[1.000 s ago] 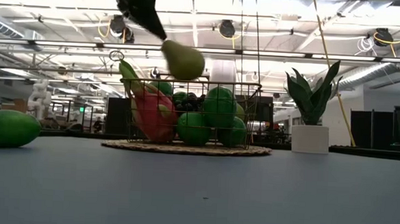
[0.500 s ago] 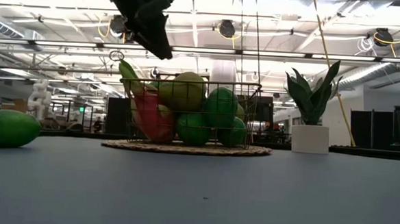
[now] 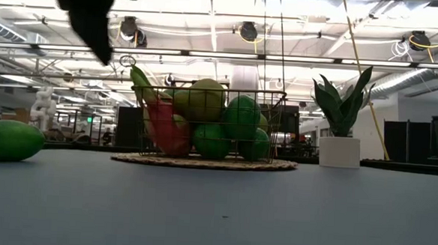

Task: Build produce basket
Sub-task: Put the green lime into the gold wire basket

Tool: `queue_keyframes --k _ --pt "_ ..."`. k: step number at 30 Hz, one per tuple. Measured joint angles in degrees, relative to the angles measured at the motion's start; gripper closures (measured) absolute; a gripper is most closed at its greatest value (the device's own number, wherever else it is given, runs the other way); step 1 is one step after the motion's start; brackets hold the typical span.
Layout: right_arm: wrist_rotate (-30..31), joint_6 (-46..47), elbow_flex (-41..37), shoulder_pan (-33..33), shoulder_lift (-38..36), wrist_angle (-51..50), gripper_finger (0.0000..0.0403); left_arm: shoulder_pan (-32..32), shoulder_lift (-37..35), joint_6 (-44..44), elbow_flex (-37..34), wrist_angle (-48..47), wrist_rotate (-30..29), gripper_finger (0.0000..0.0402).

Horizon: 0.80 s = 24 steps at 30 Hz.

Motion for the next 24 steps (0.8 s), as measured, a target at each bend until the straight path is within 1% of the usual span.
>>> queue_keyframes --k 4,6,9,13,16,20,24 --pt "0.0 0.4 0.0 0.0 0.0 0.0 0.0028 -5.0 0.1 -9.7 0.0 -5.9 -0.1 0.0098" --pt "0.0 0.5 0.0 0.0 0.0 0.0 0.0028 -7.1 0.1 -12.9 -0.8 -6.0 -0.1 0.0089" --pt "0.0 0.5 0.0 0.0 0.0 0.0 0.0028 -8.8 0.1 -16.9 -3.8 -5.6 -0.1 0.0076" --pt "0.0 0.5 0.0 0.0 0.0 0.0 0.0028 -9.1 0.1 -22.7 -10.2 -4.8 1.1 0.0069" --pt "0.0 0.5 0.0 0.0 0.0 0.0 0.0028 -8.4 0.1 -24.4 -15.6 -1.9 5.1 0.0070" --pt "-0.1 0.5 0.0 0.0 0.0 0.0 0.0028 -8.3 0.1 -23.2 -21.5 5.3 10.2 0.0070" --pt "-0.1 0.5 0.0 0.0 0.0 0.0 0.0028 -8.2 0.1 -20.9 -24.8 12.1 12.0 0.0071"
